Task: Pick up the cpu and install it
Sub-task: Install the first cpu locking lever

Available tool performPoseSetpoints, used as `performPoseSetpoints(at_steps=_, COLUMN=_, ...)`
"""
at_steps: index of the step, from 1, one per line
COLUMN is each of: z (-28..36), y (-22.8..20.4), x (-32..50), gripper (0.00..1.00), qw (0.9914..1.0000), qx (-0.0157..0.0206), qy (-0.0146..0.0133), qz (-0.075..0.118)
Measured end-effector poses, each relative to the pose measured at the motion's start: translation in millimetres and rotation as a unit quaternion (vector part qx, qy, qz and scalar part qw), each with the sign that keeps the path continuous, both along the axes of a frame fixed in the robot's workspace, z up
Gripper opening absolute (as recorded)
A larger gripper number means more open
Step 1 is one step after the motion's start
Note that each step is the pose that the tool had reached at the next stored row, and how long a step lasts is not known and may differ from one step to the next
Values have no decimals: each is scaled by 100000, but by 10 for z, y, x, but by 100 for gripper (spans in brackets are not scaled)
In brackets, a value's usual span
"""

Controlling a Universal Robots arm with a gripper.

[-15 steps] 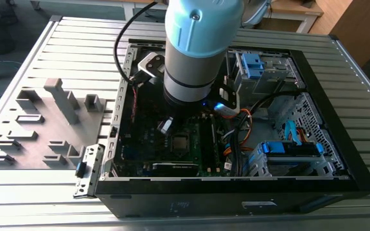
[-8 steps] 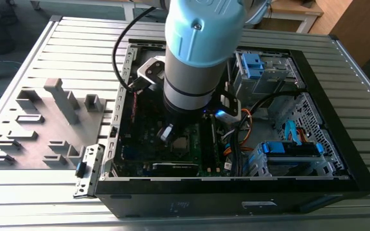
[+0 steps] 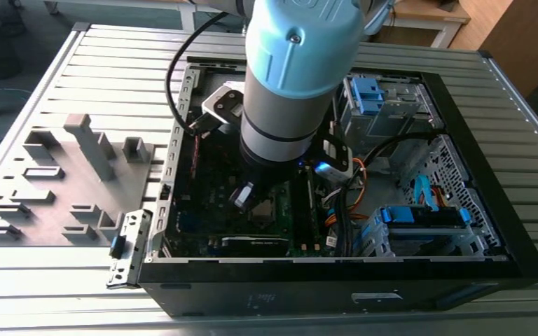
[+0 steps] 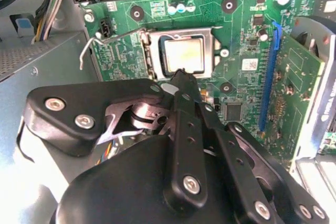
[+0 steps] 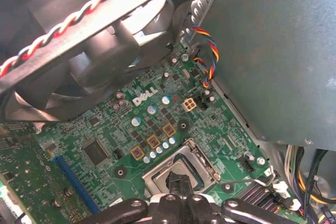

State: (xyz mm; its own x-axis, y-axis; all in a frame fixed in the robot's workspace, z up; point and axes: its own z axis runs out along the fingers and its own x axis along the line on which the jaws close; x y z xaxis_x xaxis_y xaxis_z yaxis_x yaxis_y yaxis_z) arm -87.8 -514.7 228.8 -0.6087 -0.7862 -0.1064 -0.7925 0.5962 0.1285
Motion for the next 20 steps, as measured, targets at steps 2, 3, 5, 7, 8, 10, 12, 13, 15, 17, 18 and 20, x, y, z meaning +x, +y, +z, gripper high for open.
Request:
performPoseSetpoints(at_steps=2, z=0, y=0, x=1, gripper=11, qw=100000, qx=2, qy=-2, qz=1)
performPoseSetpoints(at_steps=3, z=0, y=0, x=1, gripper=11, qw=100000, qx=-1, qy=-1, qz=0)
performPoseSetpoints(at_steps=5, z=0, y=0, x=2, gripper=11, qw=100000, qx=-2, qy=-1, qz=0)
performPoseSetpoints(at_steps=7, z=0, y=0, x=2, gripper=11, qw=100000, qx=0, qy=0, qz=0)
performPoseSetpoints(at_steps=8, z=0, y=0, x=2, gripper=11, qw=100000, qx=-2, qy=0, qz=-1)
performPoseSetpoints(at_steps=10, z=1, y=0, x=2, gripper=11, qw=100000, qx=-2, qy=-1, qz=-2)
performPoseSetpoints(at_steps=12, z=14, y=0, x=2, gripper=11, qw=100000, qx=-14, qy=11, qz=-1)
performPoseSetpoints(at_steps=13, z=25, y=0, x=2, gripper=11, qw=100000, qx=-7, qy=16, qz=-1)
performPoseSetpoints(at_steps=15, z=48, y=0, x=2, gripper=11, qw=100000, qx=-6, qy=19, qz=-2)
performPoseSetpoints(at_steps=17, z=69, y=0, x=2, gripper=11, qw=100000, qx=-4, qy=18, qz=1)
performPoseSetpoints(at_steps=18, z=82, y=0, x=2, gripper=11, qw=100000, qx=-6, qy=19, qz=0)
performPoseSetpoints(at_steps=20, z=94, y=0, x=2, gripper=11, qw=100000, qx=1, qy=16, qz=1)
